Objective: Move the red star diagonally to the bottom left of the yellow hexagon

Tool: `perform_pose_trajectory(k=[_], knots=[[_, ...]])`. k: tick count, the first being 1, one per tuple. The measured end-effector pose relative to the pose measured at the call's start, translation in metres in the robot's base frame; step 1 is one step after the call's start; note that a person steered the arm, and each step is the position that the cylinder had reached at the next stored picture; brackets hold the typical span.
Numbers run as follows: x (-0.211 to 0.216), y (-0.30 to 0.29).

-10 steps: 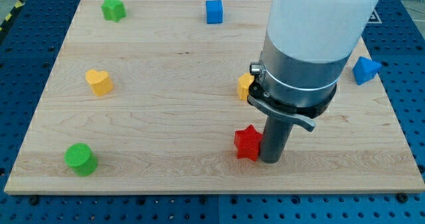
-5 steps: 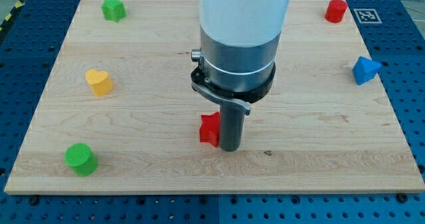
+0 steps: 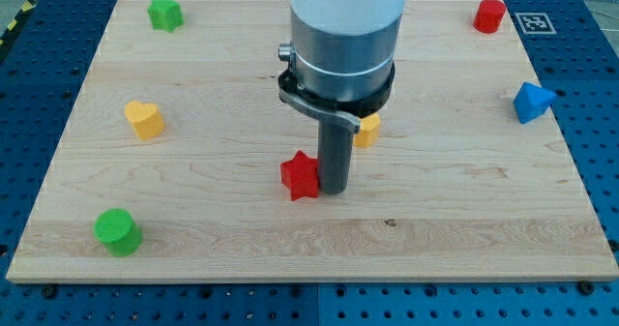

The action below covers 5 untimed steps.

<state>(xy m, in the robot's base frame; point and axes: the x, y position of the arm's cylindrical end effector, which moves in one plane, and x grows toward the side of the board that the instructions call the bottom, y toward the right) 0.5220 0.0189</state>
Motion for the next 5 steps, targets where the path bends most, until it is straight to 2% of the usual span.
perform_pose_trajectory(k=[1, 3, 4, 5], knots=[[-0.009, 0.000], [0.057, 0.012], [0.061, 0.003], [0.039, 0.002]])
